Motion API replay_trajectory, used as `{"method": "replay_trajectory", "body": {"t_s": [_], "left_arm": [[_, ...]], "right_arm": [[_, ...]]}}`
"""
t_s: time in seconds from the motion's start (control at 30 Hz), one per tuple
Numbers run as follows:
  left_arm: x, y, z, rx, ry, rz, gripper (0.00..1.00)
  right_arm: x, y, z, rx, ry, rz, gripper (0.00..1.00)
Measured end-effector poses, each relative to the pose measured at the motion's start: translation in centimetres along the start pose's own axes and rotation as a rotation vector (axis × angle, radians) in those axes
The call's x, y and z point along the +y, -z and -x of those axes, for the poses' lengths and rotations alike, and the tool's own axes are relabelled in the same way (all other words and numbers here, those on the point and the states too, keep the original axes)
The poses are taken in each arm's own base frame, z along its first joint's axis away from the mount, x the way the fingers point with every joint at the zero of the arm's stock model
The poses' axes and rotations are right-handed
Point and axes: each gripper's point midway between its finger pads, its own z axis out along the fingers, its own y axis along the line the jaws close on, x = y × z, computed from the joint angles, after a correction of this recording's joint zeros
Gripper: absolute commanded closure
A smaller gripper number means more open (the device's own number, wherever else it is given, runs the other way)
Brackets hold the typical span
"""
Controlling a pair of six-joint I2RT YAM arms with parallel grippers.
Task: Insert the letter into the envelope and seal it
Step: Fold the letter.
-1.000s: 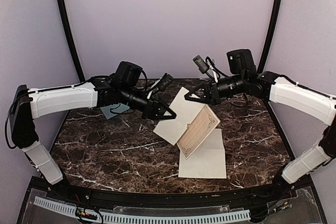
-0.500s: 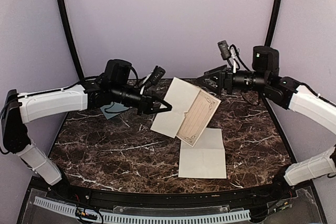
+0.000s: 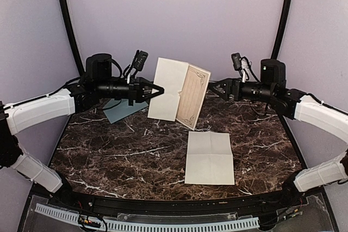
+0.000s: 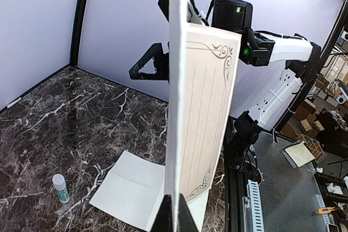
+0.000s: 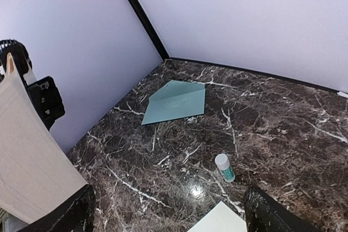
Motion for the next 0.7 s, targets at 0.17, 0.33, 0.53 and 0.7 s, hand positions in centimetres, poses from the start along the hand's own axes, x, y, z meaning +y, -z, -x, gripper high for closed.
{"method": "replay_trajectory", "body": {"t_s": [0.17,0.33,0.53,0.7], "left_arm": [[0.4,0.0,-0.3,0.002,0.014,0.015,1.00],[0.4,0.0,-0.1,-0.006,0.018,0.014,1.00],[0.2,0.0,-0.1,-0.010,0.019,0.000,1.00],[0.1,0.0,-0.3,-0.007,0.022,-0.005,1.00]], "right_arm": [[2.6,-1.7,-2.9,0.097,0.003,0.113,0.09],[5.7,-2.9,-4.0,0.150,0.040,0.223,0.10],[7.3,-3.8,-4.5,0.174,0.057,0.292,0.10],[8.4,-4.3,-4.7,0.178,0.063,0.347,0.10]]}}
